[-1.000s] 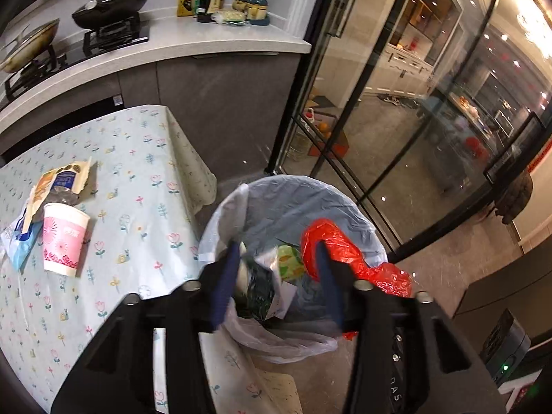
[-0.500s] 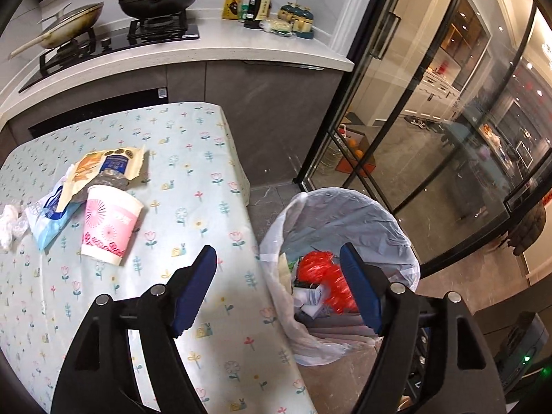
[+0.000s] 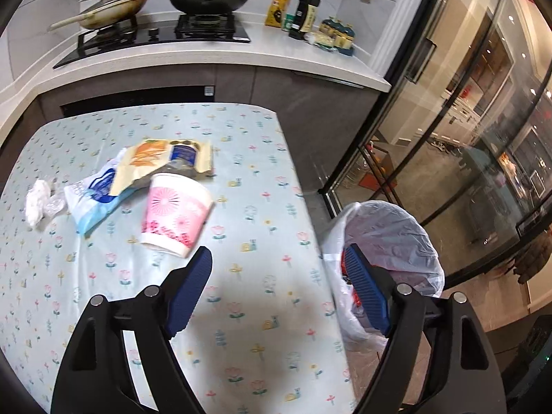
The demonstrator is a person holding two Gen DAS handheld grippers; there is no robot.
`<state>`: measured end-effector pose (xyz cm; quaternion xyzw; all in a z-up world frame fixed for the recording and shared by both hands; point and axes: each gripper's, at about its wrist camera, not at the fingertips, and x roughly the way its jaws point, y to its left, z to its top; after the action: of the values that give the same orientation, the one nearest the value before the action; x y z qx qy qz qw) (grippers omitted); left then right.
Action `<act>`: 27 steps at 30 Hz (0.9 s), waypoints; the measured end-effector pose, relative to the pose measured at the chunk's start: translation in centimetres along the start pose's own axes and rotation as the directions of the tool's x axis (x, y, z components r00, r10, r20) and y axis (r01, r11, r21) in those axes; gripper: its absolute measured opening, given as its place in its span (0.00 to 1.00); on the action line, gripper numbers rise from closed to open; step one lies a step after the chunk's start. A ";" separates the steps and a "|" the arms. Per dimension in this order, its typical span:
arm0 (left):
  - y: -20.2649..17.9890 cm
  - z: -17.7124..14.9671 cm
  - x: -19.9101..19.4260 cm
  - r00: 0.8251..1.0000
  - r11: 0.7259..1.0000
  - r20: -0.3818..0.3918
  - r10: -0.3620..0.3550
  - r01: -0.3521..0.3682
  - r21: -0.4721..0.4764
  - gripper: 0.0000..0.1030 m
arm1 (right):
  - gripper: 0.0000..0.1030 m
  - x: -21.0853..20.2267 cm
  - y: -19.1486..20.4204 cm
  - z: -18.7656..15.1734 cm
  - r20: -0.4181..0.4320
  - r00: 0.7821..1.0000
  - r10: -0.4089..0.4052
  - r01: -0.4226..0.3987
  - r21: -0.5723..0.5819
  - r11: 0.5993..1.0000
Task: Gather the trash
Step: 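Move both tools back over the table toward the clear bag and pink cup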
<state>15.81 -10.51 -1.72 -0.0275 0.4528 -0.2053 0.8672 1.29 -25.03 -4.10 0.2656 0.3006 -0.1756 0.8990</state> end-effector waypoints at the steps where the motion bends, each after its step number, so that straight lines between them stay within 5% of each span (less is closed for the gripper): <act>1: 0.6 0.0 -0.2 1.000 1.000 0.002 0.005 -0.005 -0.004 0.73 | 0.62 0.0 0.8 -0.2 -0.005 1.000 0.010 -0.010 -0.009 1.000; 27: 21.2 -2.0 -3.8 0.986 0.956 0.012 0.165 -0.157 -0.248 0.81 | 0.68 4.3 16.0 -6.2 -0.146 0.982 0.122 -0.148 -0.179 0.973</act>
<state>19.29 10.57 -4.88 -0.1012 0.4615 -0.0756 0.8781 9.40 -9.36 -5.10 0.2103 0.3568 -0.0665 0.9077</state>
